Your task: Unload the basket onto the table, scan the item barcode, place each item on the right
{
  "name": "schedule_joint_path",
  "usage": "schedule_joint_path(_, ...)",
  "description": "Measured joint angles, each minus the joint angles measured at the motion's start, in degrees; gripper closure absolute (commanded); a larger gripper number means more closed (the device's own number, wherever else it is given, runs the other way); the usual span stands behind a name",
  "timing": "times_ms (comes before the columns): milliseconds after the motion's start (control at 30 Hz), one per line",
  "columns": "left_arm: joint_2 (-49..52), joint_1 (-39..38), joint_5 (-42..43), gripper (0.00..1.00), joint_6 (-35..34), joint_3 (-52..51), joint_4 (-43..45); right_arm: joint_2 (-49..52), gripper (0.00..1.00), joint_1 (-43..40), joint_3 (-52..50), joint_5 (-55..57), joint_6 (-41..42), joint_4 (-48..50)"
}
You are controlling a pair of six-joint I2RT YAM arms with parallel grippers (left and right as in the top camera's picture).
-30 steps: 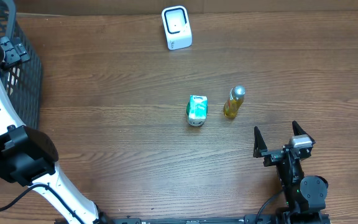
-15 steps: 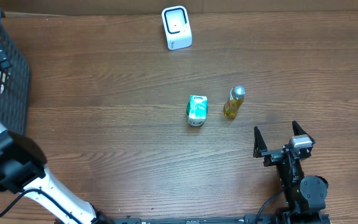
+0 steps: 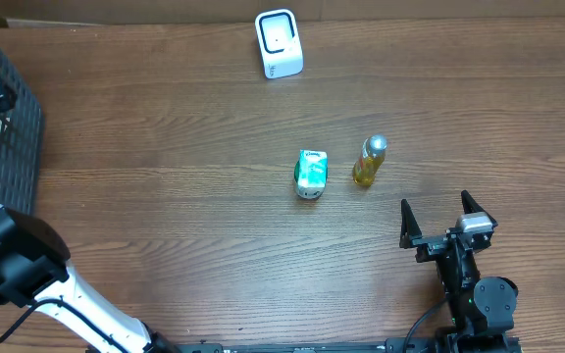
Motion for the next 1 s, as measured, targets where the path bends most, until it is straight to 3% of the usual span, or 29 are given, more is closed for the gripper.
schedule_joint_path(233, 0.00, -1.86, -2.14, 0.71, 1.18, 0.31, 0.09, 0.00, 0.00, 0.00, 0.00, 0.00, -0.02, 0.02)
schedule_joint_path(633, 0.02, -2.82, -1.60, 0.76, 1.49, 0.28, 1.57, 0.00, 0.00, 0.00, 0.00, 0.00, 0.00, 0.02)
schedule_joint_path(1000, 0.22, -10.75, -1.95, 0.81, 2.93, 0.28, 2.71, 0.00, 0.00, 0.00, 0.00, 0.00, 0.00, 0.02)
